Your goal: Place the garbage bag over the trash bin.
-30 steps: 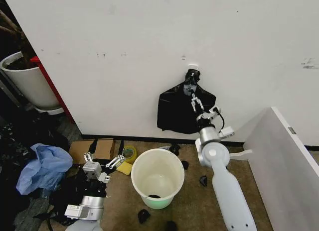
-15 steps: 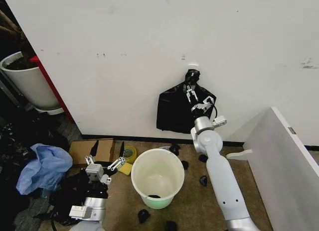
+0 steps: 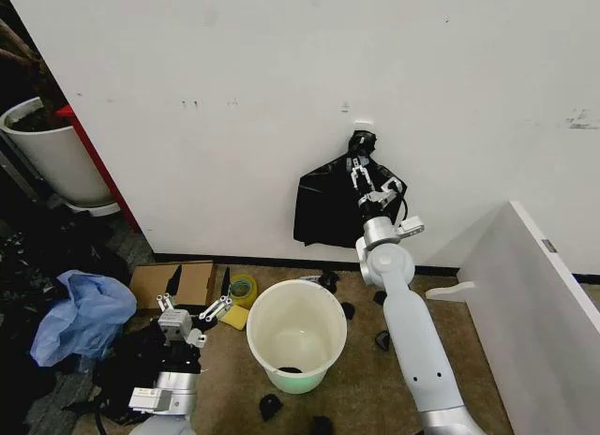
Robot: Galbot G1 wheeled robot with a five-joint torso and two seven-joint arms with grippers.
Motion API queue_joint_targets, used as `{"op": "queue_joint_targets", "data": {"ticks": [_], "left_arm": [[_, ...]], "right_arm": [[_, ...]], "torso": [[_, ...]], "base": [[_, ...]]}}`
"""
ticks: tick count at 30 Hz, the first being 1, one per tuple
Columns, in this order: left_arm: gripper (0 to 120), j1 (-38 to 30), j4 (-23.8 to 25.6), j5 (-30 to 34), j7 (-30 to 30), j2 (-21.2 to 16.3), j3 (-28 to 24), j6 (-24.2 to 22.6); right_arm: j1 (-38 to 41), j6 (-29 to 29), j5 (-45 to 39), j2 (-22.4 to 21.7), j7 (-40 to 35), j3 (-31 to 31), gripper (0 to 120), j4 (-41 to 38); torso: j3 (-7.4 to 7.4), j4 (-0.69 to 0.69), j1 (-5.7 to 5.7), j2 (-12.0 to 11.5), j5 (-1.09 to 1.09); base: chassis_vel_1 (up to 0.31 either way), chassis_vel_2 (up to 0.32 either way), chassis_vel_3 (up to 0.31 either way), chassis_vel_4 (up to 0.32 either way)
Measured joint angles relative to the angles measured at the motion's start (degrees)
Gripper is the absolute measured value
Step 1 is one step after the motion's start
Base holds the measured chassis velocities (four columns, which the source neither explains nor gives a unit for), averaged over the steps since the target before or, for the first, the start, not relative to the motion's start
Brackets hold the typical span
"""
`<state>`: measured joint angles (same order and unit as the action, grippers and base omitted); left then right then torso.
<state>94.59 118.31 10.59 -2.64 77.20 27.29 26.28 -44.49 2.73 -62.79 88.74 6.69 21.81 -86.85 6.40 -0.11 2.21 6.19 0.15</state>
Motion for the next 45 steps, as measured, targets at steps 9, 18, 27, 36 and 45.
{"op": "queue_joint_targets", "data": {"ticks": [9, 18, 27, 36, 45], "left_arm": [[100, -0.8, -1.0, 0.2, -0.4, -0.7, -0.2, 0.0], [100, -1.6, -1.4, 1.5, -0.6, -1.5, -0.4, -0.4], [100, -1.7, -1.8, 1.6, -0.6, -0.9, -1.1, -0.2], [100, -2.6, -2.6, 1.6, -0.6, -0.3, -1.7, 0.2], [100, -4.3, -3.6, 2.8, -0.5, -0.5, -2.1, 0.1]], "right_arm": [[0.9, 1.6, 1.9, 0.2, 0.0, 0.0, 1, 1.2], [-7.7, 2.3, 6.5, -2.4, -2.1, -1.9, 0, -4.5], [-18.9, 2.5, 12.1, -4.7, -3.1, -3.3, 0, -12.7], [-29.1, 3.7, 17.5, -7.7, -3.9, -4.7, 0, -18.0], [-36.0, 7.3, 26.3, -12.1, -0.9, -6.3, 0, -20.2]], "torso": [[0.00, 0.00, 0.00, 0.0, 0.00], [0.00, 0.00, -0.01, 0.0, 0.01], [-0.01, 0.00, -0.01, 0.0, 0.00], [-0.01, 0.00, -0.01, 0.0, 0.00], [-0.01, 0.00, -0.01, 0.0, 0.00]], "base": [[0.000, 0.000, 0.000, 0.000], [0.000, 0.000, 0.000, 0.000], [0.000, 0.000, 0.000, 0.000], [0.000, 0.000, 0.000, 0.000], [0.000, 0.000, 0.000, 0.000]]}}
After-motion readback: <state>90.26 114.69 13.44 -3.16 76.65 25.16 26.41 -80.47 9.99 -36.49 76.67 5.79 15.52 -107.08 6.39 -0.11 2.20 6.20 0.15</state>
